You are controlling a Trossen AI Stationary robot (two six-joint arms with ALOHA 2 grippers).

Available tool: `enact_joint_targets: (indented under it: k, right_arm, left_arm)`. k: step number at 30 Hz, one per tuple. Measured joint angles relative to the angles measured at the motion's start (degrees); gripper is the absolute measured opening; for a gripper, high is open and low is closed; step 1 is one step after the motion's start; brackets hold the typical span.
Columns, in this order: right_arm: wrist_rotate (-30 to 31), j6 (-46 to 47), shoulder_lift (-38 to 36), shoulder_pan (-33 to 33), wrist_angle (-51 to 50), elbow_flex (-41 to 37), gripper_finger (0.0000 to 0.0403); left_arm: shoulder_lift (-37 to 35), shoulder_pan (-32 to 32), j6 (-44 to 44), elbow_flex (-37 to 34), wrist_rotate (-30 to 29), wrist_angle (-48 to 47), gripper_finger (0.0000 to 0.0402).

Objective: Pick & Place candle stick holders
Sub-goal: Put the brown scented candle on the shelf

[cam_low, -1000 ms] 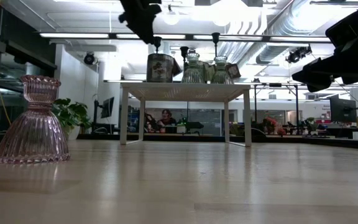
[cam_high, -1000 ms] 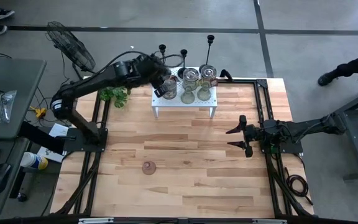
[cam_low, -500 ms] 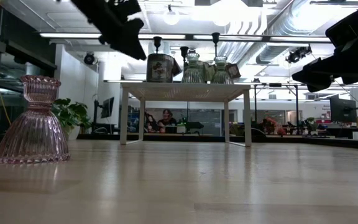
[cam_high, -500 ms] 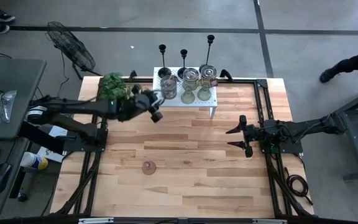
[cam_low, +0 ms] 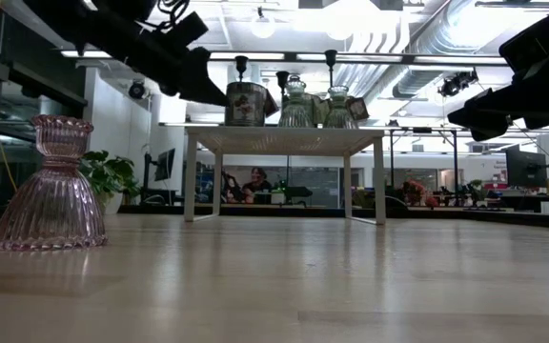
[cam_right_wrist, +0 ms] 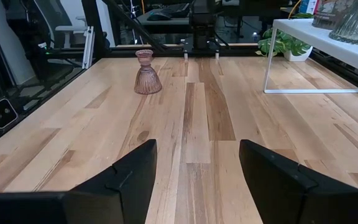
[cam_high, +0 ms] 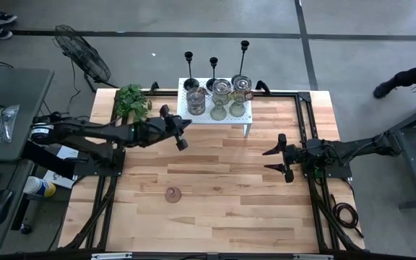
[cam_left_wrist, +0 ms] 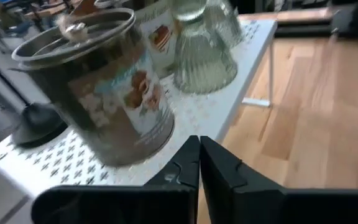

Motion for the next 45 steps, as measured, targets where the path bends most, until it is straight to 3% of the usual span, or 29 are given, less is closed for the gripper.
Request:
enact_joint_targets:
  k: [9,35,45]
  right_arm:
    - [0.0,0.0,0.0,0.0,0.0,0.0,0.0221]
    - [0.0,0.0,0.0,0.0,0.0,0.0,0.0221]
    - [0.0,0.0,0.0,0.0,0.0,0.0,0.0221]
  left_arm:
    - [5.2,4.8,-0.1,0.0,7.7,8.8,0.0003]
    - [8.5,11.3,0.6,0.0,7.8,13.3,0.0000]
    - [8.5,13.2,1.6,0.0,10.8,14.4,0.0000]
